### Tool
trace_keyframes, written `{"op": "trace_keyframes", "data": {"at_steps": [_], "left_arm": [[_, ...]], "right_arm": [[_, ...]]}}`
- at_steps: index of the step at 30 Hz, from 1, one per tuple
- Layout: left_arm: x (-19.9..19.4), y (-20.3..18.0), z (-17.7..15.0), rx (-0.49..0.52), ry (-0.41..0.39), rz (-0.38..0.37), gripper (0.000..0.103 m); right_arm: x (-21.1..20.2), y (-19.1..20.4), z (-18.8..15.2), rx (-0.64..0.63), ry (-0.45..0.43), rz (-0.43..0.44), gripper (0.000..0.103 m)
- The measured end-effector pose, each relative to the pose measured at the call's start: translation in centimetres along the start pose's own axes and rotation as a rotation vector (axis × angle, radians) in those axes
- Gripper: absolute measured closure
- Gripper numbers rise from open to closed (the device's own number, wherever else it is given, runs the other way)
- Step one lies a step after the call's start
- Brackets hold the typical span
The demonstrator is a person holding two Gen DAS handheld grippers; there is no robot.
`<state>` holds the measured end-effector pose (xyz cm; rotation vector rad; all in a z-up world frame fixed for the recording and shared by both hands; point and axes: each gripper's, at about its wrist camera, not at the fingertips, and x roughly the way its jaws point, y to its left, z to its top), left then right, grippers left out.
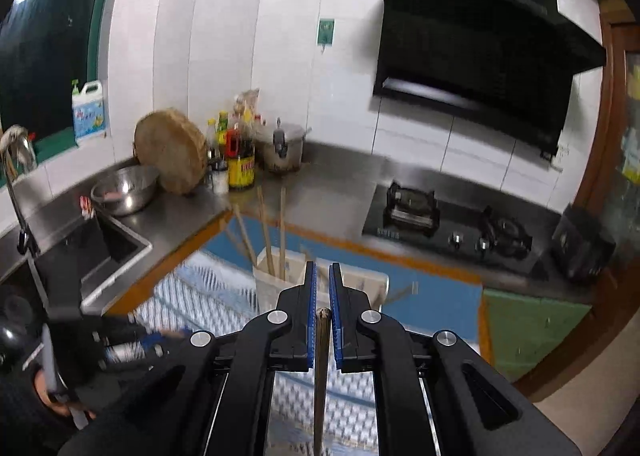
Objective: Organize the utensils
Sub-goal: 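Lift both chopsticks up over the white holder with both tools, then lower both chopsticks into the holder and open both tools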
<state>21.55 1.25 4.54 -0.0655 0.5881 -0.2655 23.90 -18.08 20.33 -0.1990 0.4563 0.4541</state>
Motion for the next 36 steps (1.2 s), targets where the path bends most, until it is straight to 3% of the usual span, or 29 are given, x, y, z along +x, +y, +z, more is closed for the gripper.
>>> {"op": "trace_keyframes", "data": {"at_steps": [8,13,21,30,36], "left_arm": [[0.4,0.5,1.5,0.026,-0.009,-0.007,0.098],[0.7,1.0,2.6,0.038,-0.011,-0.020,0.098],[0.6,1.2,4.4,0.038,-0.027,-0.054,0.098],[-1.0,0.4,6.8,0.068,-0.075,-0.085,0.098],[-2.2,-0.5,9.5,0.088,-0.132,-0.094,0.098]], "right_arm": [[1.7,0.3,6.2,-0.032,-0.100,-0.039,0.096],[4.4,-0.4,8.7,-0.034,-0.115,-0.080,0.096],[7.9,-2.7,9.1,-0.011,-0.094,-0.144,0.096],[10.1,-5.5,9.3,0.077,-0.105,-0.139,0.096],[12.4,-5.4,7.9,0.046,-0.064,-0.170,0.096]]}}
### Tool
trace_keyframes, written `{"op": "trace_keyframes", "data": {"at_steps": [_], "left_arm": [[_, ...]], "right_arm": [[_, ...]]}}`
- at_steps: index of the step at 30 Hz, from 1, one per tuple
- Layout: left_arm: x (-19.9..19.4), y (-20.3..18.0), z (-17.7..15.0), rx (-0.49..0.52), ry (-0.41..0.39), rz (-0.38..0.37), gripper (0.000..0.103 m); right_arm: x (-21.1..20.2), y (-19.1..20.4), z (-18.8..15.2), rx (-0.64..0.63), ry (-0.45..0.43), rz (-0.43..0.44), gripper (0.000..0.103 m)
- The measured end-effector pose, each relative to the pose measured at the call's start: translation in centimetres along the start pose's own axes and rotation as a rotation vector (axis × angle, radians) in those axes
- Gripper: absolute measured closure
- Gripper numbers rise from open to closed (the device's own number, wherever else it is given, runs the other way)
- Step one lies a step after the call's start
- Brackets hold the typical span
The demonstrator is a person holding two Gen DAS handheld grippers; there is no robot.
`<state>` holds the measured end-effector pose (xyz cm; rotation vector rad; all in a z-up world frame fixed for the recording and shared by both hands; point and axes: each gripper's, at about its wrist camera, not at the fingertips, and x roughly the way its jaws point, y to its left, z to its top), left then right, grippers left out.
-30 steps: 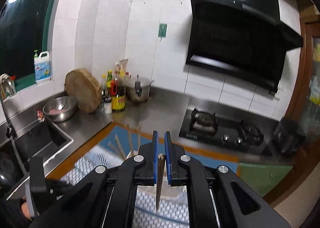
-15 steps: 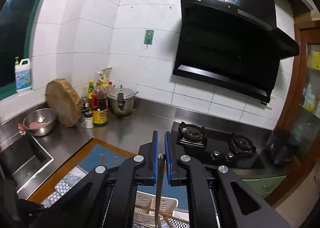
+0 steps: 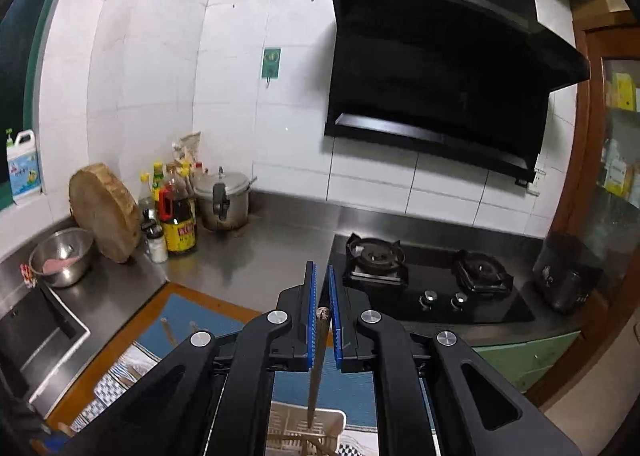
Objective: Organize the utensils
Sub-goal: 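Lower both chopsticks into the holder and open both tools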
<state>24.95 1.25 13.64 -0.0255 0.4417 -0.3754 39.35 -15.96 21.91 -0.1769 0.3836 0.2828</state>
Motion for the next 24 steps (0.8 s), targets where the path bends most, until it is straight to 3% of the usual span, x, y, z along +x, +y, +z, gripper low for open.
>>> {"op": "trace_keyframes", "data": {"at_steps": [15,24], "left_arm": [[1.5,1.8,7.8,-0.017,-0.132,0.087,0.098],[4.8,2.7,8.4,-0.047,-0.153,0.135,0.098]], "right_arm": [[2.8,-0.9,-6.0,-0.051,0.138,0.005,0.096],[2.3,-2.8,-8.2,-0.039,0.162,-0.002,0.096]]}}
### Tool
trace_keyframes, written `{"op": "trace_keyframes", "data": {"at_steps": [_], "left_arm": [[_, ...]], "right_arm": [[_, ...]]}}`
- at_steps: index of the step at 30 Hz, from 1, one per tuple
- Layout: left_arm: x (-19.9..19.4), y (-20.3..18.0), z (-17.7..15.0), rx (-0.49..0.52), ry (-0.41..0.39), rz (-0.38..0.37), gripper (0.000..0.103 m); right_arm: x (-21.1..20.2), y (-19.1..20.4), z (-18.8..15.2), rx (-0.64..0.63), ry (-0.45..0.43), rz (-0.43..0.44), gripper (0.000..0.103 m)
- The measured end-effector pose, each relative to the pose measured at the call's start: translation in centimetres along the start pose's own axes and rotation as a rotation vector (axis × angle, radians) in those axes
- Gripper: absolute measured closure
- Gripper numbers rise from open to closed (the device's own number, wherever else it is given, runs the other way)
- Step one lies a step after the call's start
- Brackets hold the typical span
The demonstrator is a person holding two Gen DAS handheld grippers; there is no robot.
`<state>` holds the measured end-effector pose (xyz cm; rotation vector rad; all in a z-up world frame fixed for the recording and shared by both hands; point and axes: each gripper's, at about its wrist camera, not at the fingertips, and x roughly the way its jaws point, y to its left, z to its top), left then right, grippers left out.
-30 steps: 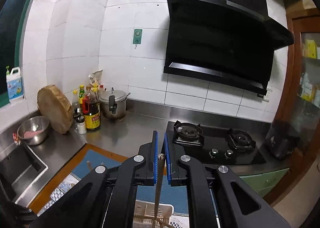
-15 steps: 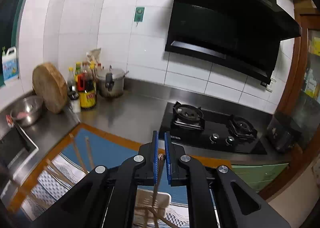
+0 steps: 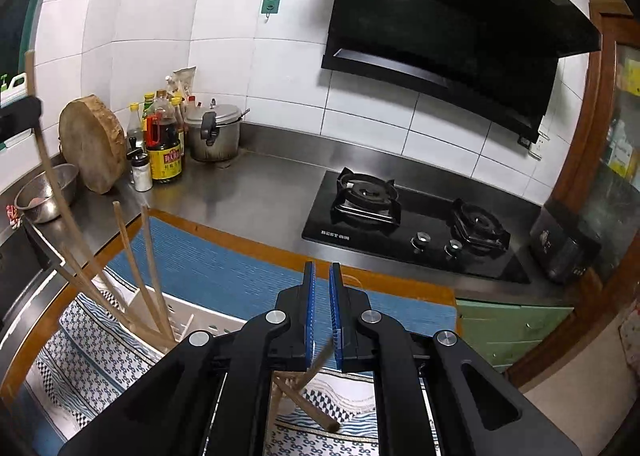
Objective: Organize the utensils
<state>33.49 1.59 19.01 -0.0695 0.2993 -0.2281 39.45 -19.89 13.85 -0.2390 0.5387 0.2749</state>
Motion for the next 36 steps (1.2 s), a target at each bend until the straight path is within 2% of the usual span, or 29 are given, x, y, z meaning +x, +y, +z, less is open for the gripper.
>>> {"op": "trace_keyframes", "data": {"at_steps": [4,8,11,13,15,16,18,20,21,23,25,29,36], "left_arm": [[1.8,0.2,-1.3,-0.008,0.047,0.002,0.098],[3.0,0.5,-2.8,-0.019,0.101,0.003,0.097],[2.7,0.6,-3.3,-0.026,0.113,0.011,0.095],[2.4,0.6,-3.6,-0.029,0.120,0.020,0.095],[1.8,0.6,-4.0,-0.037,0.128,0.021,0.094],[1.4,0.6,-4.2,-0.038,0.129,0.021,0.094],[0.7,0.4,-4.5,-0.041,0.134,0.018,0.089],[-0.5,0.4,-5.0,-0.053,0.130,0.017,0.077],[-1.3,0.3,-5.4,-0.059,0.128,0.014,0.074],[-2.5,0.1,-6.0,-0.065,0.120,0.017,0.059],[-4.1,-0.2,-7.0,-0.071,0.115,0.027,0.054],[-6.8,-0.8,-9.4,-0.069,0.116,0.042,0.040],[-11.6,-1.5,-13.5,-0.086,0.126,0.073,0.027]], "right_arm": [[-0.4,-0.6,-0.6,0.010,-0.001,0.003,0.091],[-1.2,-1.0,-1.2,0.024,-0.012,0.013,0.077],[-2.0,-1.1,-1.8,0.029,-0.017,0.023,0.067],[-2.8,-1.0,-2.2,0.029,-0.019,0.034,0.064],[-3.8,-0.8,-2.8,0.029,-0.027,0.041,0.050],[-4.4,-0.6,-3.1,0.029,-0.032,0.044,0.048],[-5.5,-0.3,-3.6,0.029,-0.043,0.050,0.042],[-7.0,0.1,-4.5,0.030,-0.052,0.055,0.032],[-7.4,0.2,-4.7,0.030,-0.055,0.054,0.030],[-8.7,0.8,-5.8,0.023,-0.061,0.055,0.028],[-9.9,1.4,-6.9,0.022,-0.066,0.059,0.020],[-12.2,2.8,-9.4,0.016,-0.070,0.064,0.015],[-15.1,4.8,-13.7,0.044,-0.050,0.101,0.010]]}}
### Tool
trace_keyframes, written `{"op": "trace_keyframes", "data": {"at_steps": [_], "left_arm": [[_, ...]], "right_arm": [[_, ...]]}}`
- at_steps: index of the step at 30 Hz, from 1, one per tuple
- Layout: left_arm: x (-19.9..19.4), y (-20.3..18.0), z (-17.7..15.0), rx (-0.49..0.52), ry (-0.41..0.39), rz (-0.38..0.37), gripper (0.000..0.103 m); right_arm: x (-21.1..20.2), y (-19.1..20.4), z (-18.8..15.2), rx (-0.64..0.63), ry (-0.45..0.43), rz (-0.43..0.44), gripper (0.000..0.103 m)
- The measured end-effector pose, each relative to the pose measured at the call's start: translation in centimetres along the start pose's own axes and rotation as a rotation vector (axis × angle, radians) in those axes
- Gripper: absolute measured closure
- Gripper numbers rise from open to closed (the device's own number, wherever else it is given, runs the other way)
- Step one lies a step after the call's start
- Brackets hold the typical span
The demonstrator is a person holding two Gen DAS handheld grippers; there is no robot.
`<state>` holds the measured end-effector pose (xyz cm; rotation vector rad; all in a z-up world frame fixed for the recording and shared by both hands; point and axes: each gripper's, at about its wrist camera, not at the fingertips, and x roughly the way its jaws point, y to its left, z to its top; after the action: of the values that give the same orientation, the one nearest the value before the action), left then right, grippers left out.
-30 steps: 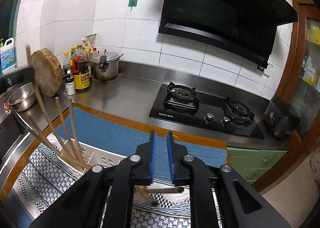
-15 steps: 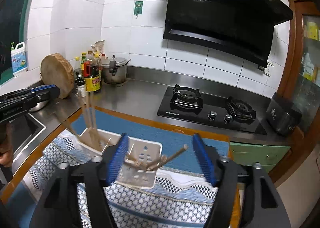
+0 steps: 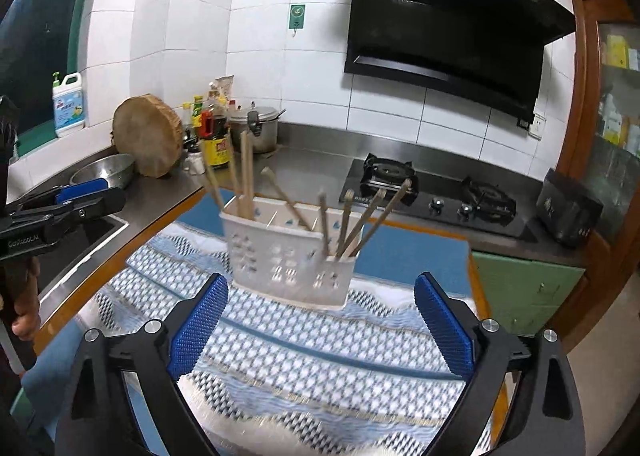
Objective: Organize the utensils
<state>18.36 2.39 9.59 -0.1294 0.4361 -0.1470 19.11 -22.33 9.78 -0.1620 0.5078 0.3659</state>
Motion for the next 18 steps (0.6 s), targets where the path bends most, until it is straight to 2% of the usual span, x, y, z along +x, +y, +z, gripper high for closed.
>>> {"op": "trace_keyframes", "data": {"at_steps": [2,6,8,18], "left_arm": [[-1.2,0.0,-1.4,-0.009,0.003,0.007,0.020],[-3.1,-0.3,-3.6,-0.013,0.006,0.036,0.020],[-3.9,-0.5,-4.5,0.000,0.009,0.046,0.014],[-7.7,-1.9,-8.6,0.063,0.014,0.087,0.009]], "right_arm": [[-0.6,0.5,-1.0,0.006,0.009,0.006,0.010],[-2.0,1.5,-3.1,0.014,0.022,0.002,0.009],[-2.7,1.7,-3.9,0.025,0.023,0.005,0.009],[-5.1,3.6,-8.2,0.065,0.067,0.004,0.007]]}}
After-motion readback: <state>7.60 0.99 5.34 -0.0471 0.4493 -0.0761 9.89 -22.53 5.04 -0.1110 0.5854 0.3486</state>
